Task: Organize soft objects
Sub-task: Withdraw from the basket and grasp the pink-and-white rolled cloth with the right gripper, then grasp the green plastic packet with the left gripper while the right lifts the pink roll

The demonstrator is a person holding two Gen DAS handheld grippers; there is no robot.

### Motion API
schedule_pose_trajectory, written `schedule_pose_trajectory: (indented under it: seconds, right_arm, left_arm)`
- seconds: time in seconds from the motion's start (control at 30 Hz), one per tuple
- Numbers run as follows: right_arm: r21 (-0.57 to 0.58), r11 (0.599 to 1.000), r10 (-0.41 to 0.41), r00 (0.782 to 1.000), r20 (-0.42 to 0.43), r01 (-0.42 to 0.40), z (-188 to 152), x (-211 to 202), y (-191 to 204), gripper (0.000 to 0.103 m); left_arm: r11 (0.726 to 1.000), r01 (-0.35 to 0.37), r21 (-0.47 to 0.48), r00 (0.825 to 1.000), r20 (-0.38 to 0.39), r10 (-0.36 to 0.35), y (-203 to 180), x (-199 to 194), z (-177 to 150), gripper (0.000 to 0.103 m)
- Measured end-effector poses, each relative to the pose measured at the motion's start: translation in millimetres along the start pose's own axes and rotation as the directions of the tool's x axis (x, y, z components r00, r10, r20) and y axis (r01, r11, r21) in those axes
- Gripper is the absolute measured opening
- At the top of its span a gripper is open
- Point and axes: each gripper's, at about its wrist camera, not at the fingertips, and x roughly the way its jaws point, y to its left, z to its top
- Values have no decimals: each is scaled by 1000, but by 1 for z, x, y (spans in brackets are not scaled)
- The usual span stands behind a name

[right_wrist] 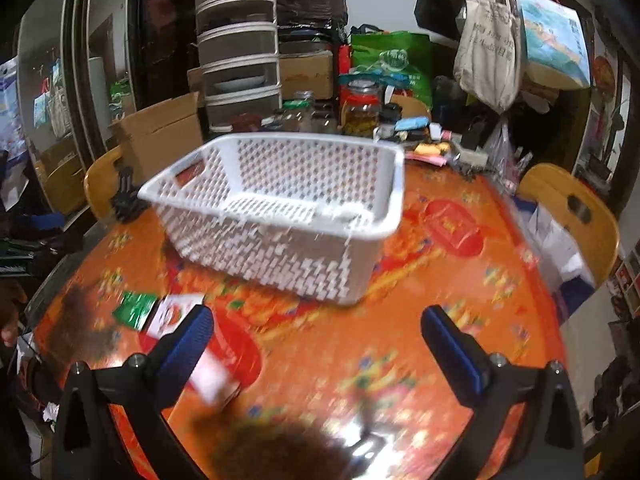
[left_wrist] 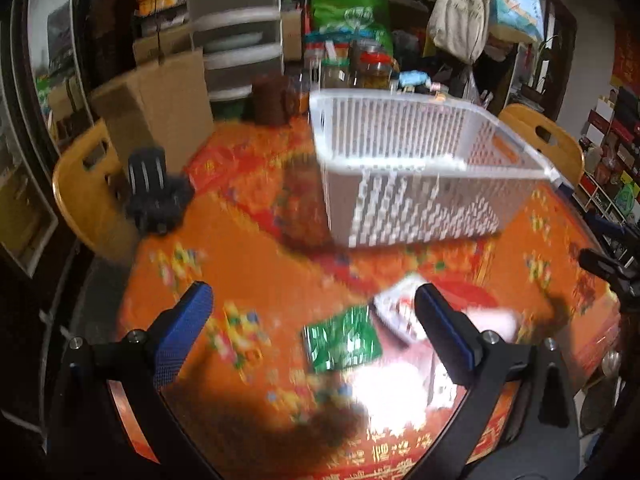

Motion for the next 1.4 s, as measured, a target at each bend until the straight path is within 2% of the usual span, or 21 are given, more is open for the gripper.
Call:
schedule_pose_trajectory:
  seconds: [0.17, 0.33, 0.5, 0.63, 0.73, 0.77, 0.9, 1.07, 1.17, 1.23, 1.27, 1.4]
  right_arm:
    - [-7, 997, 72, 997, -40, -72, -41, 19, 26, 103]
    - [-67, 991, 113, 989, -96, -119, -54, 44, 48, 101]
    - [-89, 985, 134, 982, -131, -146, -57, 59, 57, 86]
    - [-107, 981, 146, 977, -153, -163, -58, 69, 64, 77]
    - [-116, 978, 152, 973, -172, -174, -58, 76, 68, 61]
    - [-115, 976, 160, 970, -183, -182, -59, 79, 69, 50]
    - [-131, 975, 158, 971, -177, -182, -60, 80, 71, 46]
    - [-83, 979, 174, 972, -156, -189, -63, 70, 56, 36]
    - [-55, 982, 173, 975, -138, -182, -64, 61, 45, 31]
    - [-42, 984, 170, 977, -126, -176, -65, 56, 39, 31]
    - [-38, 984, 169, 978, -121, -174, -65, 54, 37, 31]
    - [-20, 986, 162, 982, -102, -165, -65, 46, 28, 30]
  left_arm:
    - [999, 28, -33, 996, -79, -31, -3, 35, -37, 100]
    - [997, 58, -51, 993, -100, -62, -8, 56, -47, 100]
    - [997, 49, -52, 990, -131, -56, -16, 73, -49, 100]
    - [997, 53, -49, 988, -141, -60, -19, 81, -51, 100]
    - [997, 56, -46, 987, -149, -62, -21, 85, -51, 100]
    - [997, 57, -43, 987, -151, -63, -22, 86, -51, 100]
    - [999, 49, -25, 987, -153, -52, -25, 89, -53, 100]
    - [999, 35, -11, 988, -151, -37, -27, 90, -53, 100]
    - [1000, 16, 9, 990, -138, -15, -31, 90, -53, 89]
    - [1000, 15, 9, 992, -129, -14, -31, 87, -52, 71]
    - [1000, 14, 6, 992, -124, -13, -31, 85, -51, 65]
    - [1000, 19, 5, 994, -106, -18, -30, 81, -52, 59]
